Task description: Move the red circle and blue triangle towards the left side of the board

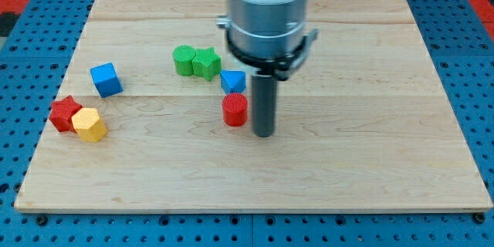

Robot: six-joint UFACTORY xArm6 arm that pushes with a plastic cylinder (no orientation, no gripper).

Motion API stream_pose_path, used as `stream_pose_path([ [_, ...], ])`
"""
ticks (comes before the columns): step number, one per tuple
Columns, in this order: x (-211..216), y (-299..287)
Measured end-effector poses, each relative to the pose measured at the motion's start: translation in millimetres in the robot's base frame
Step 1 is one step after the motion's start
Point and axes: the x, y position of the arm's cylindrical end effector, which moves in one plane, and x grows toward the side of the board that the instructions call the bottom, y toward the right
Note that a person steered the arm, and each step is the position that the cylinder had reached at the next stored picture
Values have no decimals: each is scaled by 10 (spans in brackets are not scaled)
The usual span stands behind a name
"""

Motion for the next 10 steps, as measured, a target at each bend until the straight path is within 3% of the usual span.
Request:
stream_pose_path([
  [1,-118,239],
  [2,-277,-137],
  [4,-291,-1512],
  [5,-177,-1024],
  [6,-196,-174],
  [7,-455,56],
  [9,-940,-432],
  [10,-849,-971],
])
